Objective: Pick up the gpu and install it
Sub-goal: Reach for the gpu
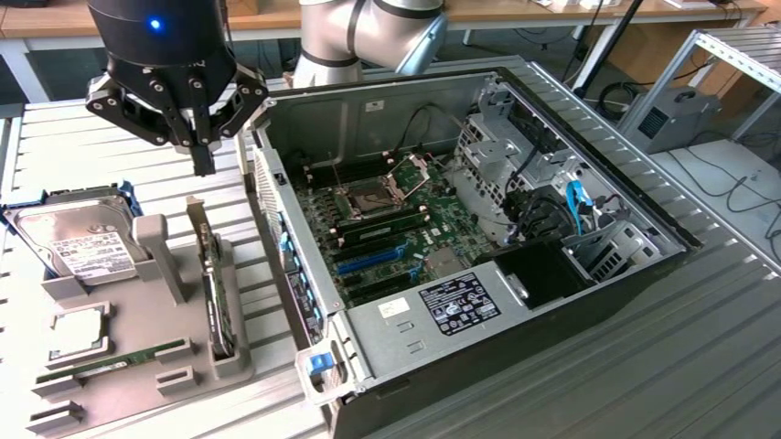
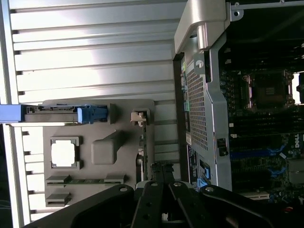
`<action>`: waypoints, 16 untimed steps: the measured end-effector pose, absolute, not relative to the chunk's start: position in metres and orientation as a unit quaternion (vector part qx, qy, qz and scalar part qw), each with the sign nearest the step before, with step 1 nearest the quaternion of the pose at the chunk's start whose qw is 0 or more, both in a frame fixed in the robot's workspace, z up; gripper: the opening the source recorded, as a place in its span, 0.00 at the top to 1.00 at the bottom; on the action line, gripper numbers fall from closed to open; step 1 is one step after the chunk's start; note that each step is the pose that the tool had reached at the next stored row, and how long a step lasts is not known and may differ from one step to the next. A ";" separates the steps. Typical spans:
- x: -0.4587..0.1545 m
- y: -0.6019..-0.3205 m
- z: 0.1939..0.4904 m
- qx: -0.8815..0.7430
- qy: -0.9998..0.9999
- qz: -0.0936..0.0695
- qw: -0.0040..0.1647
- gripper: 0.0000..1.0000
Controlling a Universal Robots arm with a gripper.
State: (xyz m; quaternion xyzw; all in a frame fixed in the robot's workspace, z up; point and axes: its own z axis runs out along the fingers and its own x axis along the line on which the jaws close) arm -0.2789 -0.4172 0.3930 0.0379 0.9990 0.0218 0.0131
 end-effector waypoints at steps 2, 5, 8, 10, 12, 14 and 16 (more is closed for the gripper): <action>-0.279 -0.418 0.393 0.038 0.999 0.022 0.013 0.89; -0.279 -0.418 0.393 0.038 0.999 0.022 0.013 0.89; -0.279 -0.419 0.393 0.038 0.999 0.022 0.013 0.89; -0.279 -0.420 0.393 0.038 0.999 0.022 0.013 0.89; -0.279 -0.420 0.393 0.038 0.999 0.022 0.013 0.89; -0.279 -0.421 0.393 0.038 0.999 0.022 0.013 0.89; -0.279 -0.421 0.393 0.038 0.999 0.022 0.013 0.89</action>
